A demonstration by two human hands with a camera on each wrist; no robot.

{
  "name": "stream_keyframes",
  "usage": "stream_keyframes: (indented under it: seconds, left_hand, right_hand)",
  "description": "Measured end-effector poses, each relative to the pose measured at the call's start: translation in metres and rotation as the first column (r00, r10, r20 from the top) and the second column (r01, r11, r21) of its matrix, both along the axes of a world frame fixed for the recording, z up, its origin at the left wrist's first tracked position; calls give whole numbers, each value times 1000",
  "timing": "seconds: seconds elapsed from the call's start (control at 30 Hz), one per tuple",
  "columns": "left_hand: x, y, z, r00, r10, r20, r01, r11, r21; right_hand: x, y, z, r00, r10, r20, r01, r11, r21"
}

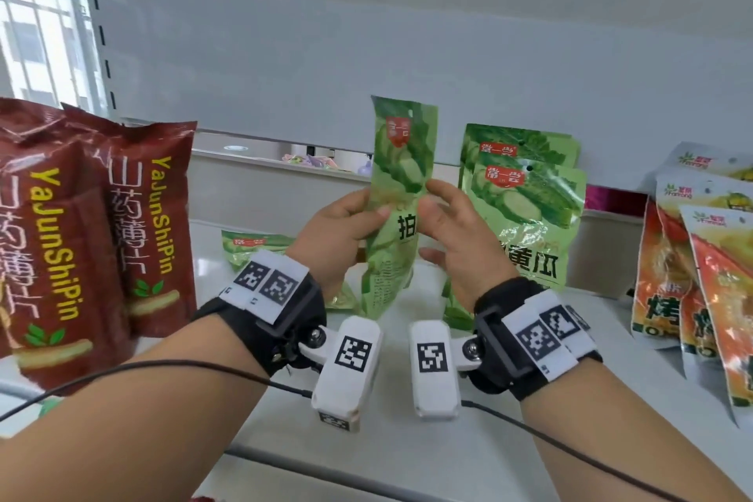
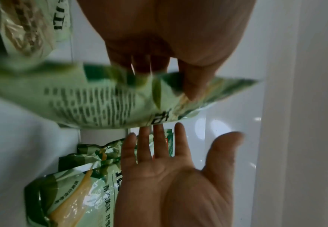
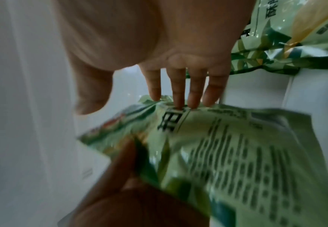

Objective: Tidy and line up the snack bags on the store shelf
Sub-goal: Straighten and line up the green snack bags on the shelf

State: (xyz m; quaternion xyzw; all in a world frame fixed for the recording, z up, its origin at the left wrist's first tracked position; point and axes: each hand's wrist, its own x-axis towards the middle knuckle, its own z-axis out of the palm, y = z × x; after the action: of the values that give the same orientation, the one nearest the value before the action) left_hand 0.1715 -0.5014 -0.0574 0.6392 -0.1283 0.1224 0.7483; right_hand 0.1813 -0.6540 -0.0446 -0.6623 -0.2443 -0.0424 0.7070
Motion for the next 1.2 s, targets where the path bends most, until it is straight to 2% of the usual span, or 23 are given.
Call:
stream_keyframes:
  seconds: [0.03, 0.1, 0.17, 0.23, 0.3, 0.37, 0.5, 0.57, 0.67, 0.8, 1.0, 1.1, 1.2]
  left_hand:
    - [-1, -3, 1, 999, -44, 11, 44, 998, 40]
    - [-2, -6, 2, 996, -81, 23, 78, 991, 105]
    - [0, -6, 1, 997, -71, 38, 66, 991, 119]
    - [7, -6, -1, 999, 17, 34, -20, 996, 87]
    - [16, -4, -5, 988, 151, 29, -153, 983, 102]
    - [24, 0, -12, 974, 227, 15, -226, 960, 166]
    - [33, 2, -25, 986, 149, -68, -135, 974, 181]
    - [35, 2, -28, 981, 180, -75, -164, 970, 179]
    - [37, 5, -32, 975, 203, -93, -193, 975, 111]
    - [41, 11, -30, 948, 295, -122, -283, 953, 107]
    - [43, 15, -20, 880, 450, -154, -408, 881, 240]
    - [45, 16, -19, 809, 565, -164, -488, 799, 351]
    - [40, 10, -13, 737, 674, -60, -583, 677, 448]
  right_hand:
    - [0, 2, -1, 999, 42, 0, -42, 999, -4]
    - [-1, 4, -2, 1000, 25, 6, -25, 1000, 13]
    - [1, 4, -2, 992, -123, 11, 123, 992, 17]
    - [9, -1, -3, 971, -239, -20, 240, 970, 38]
    - [16, -8, -5, 963, -264, -46, 267, 960, 87]
    - [18, -14, -7, 959, -274, -71, 281, 953, 118]
    - [16, -15, -11, 971, -176, -160, 205, 961, 184]
    - [15, -15, -12, 972, -152, -178, 190, 955, 227]
    - [20, -25, -18, 970, -192, -146, 221, 950, 221]
    - [27, -40, -25, 947, -304, -100, 317, 935, 158]
    - [33, -46, -27, 920, -381, -95, 392, 907, 156]
    - [33, -56, -26, 888, -455, -68, 460, 875, 148]
    - [34, -71, -24, 804, -594, -10, 590, 796, 133]
